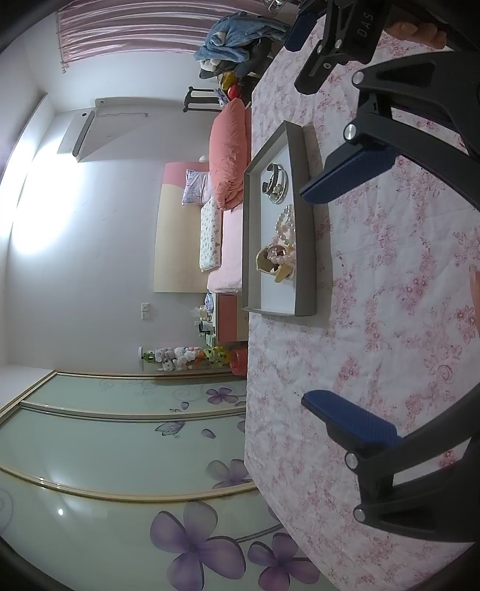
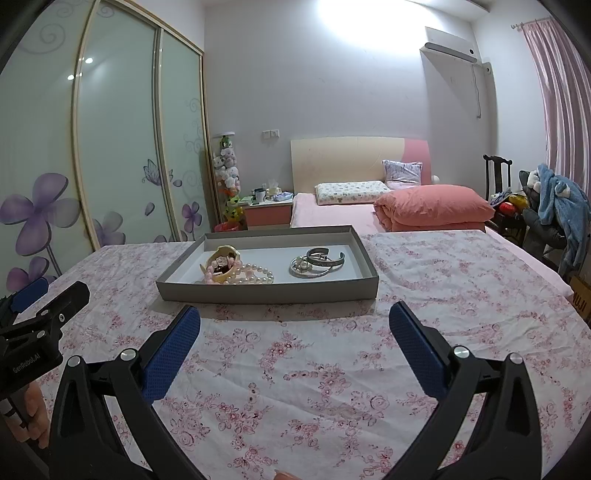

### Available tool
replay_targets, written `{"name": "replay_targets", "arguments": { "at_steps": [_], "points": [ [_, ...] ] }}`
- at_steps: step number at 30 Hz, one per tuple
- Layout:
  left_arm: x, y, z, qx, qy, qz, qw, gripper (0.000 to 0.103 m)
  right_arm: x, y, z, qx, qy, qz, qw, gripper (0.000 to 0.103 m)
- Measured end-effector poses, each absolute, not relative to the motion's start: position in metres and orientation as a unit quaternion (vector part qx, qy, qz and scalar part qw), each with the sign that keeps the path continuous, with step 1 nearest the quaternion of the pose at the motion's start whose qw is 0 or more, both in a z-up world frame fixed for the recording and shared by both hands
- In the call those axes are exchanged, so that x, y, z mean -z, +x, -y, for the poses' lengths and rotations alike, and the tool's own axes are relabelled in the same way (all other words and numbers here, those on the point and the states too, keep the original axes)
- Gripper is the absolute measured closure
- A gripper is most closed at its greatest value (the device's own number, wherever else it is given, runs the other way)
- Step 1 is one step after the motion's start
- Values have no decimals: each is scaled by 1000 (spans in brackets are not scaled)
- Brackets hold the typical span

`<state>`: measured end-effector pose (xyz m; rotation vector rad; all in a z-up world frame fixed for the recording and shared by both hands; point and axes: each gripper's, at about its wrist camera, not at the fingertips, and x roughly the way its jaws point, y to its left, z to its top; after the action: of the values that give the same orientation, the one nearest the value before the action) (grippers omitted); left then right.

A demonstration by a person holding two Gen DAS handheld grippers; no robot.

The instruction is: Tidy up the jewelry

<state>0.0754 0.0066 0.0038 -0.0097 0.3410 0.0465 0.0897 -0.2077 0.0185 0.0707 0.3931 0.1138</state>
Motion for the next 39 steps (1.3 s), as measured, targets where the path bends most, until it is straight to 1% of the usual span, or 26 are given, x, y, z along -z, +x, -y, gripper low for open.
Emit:
{"name": "replay_targets", "arguments": {
  "at_steps": [39],
  "points": [
    [-1,73,-2,-21,-4,-171,985,4,-14,90,205,-59,37,-199,978,2]
  ]
}}
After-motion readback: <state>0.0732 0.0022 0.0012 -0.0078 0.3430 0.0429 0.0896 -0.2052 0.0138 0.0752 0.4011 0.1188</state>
